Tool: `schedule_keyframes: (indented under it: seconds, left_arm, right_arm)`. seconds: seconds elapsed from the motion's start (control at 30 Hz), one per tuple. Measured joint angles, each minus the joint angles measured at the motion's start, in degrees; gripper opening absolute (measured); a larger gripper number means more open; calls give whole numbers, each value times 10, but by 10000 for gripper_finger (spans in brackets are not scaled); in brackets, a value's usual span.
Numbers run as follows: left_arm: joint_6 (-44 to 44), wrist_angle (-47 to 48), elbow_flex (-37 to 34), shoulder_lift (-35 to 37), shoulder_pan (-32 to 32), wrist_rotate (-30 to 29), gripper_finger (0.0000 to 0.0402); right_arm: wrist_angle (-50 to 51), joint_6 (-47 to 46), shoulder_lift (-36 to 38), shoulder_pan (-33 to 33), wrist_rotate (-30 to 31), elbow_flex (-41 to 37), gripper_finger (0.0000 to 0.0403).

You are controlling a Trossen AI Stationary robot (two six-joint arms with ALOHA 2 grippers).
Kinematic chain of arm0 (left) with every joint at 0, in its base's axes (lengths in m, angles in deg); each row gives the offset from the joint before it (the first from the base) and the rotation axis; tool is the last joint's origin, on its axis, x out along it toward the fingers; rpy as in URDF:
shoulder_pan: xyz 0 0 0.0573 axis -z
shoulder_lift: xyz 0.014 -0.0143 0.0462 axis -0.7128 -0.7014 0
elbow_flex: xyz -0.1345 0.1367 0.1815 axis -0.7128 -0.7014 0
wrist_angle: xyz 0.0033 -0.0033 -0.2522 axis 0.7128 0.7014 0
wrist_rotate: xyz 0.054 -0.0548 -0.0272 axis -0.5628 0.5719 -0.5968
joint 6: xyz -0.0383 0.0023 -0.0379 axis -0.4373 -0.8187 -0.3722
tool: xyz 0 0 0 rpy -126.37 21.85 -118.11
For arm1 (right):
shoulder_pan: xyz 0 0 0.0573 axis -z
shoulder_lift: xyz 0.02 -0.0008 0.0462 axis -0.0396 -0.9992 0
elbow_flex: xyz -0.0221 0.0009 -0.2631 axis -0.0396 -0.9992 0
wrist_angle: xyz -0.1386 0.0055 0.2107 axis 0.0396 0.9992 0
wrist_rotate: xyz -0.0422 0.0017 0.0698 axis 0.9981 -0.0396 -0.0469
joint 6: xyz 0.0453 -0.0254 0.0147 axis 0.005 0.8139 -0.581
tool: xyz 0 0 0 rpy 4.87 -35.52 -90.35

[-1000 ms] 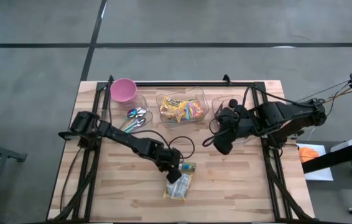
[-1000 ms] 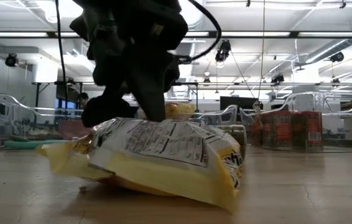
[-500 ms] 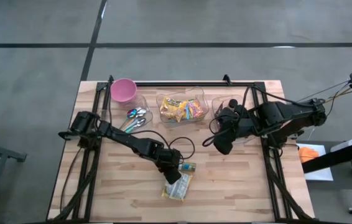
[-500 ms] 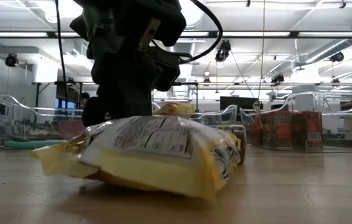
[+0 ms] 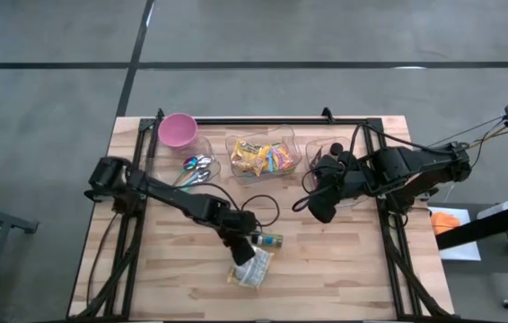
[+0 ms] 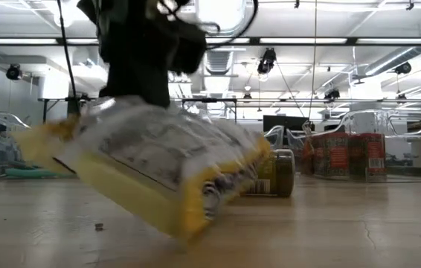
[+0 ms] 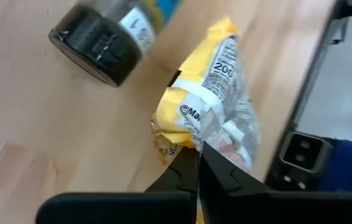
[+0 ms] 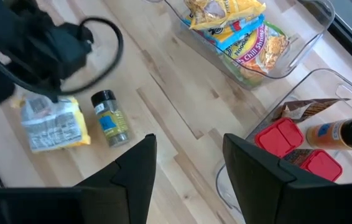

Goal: Pick & Place Food Item
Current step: Put the yellow noodle pack into the middle transparent bin

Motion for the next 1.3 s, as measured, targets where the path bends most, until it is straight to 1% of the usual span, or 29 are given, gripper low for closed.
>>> schedule_keyframes:
  seconds: [0.13,0.23,0.47,0.6,0.7,0.83,1.1,1.3]
  left_arm:
    - [9,24,0,45,0,-1,1]
    - [15,40,0,83,0,-15,1]
    - [34,109,0,162,-4,-88,0]
    - [32,149,0,198,-18,-119,0]
    - [42,159,0,217,-34,-134,0]
    - [55,162,0,236,-70,-136,0]
    - [83,150,0,251,-170,-139,0]
    - [119,123,2,258,-243,-102,0]
  right_arm:
    - [0,1,0,0,0,0,182]
    - [0,3,0,0,0,0,182]
    - [1,4,0,0,0,0,182]
    - [1,4,0,0,1,0,182]
    - [1,2,0,0,1,0,182]
    - [0,0,0,0,2,0,182]
    - [-2,-18,0,0,3,0,182]
    - [-8,-27,-2,0,3,0,182]
